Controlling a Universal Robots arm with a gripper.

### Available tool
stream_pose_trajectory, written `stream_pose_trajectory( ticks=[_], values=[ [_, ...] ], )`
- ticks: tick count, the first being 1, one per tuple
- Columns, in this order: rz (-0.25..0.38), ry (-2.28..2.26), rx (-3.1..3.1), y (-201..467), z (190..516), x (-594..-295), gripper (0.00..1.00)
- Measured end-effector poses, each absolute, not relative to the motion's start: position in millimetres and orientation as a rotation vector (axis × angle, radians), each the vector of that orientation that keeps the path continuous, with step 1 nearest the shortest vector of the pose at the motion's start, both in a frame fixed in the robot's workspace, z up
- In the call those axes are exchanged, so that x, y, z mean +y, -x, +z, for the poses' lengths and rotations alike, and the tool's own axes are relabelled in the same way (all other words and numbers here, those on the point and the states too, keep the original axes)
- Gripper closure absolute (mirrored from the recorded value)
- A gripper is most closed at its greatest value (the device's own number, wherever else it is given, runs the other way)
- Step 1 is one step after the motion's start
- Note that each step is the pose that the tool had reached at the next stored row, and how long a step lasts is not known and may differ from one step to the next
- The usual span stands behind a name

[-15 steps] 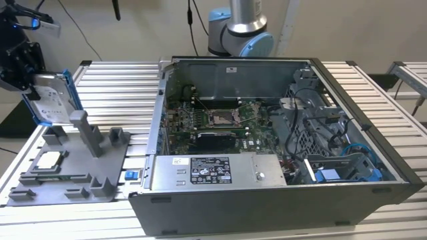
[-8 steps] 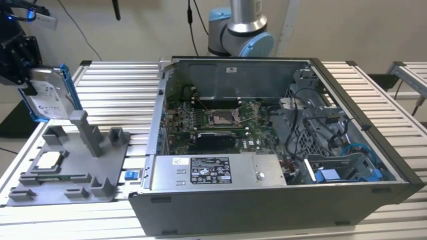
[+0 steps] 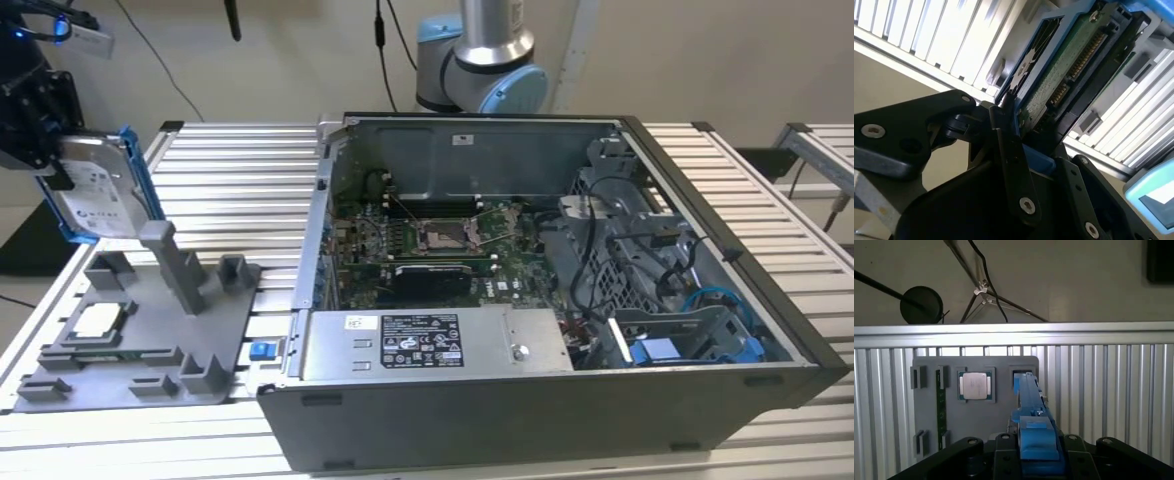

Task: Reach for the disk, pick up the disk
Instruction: 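Pick up the disk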

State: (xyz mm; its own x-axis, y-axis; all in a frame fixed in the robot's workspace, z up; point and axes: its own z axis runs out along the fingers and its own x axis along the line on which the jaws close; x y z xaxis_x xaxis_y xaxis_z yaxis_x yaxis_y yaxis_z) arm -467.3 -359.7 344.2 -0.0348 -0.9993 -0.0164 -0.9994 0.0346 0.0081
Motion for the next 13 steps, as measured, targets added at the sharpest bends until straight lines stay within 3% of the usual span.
stream_pose_trajectory(
  ticks=[13],
  values=[
    [0.015,2.173,2.25,467,359,-360,1.0]
  ],
)
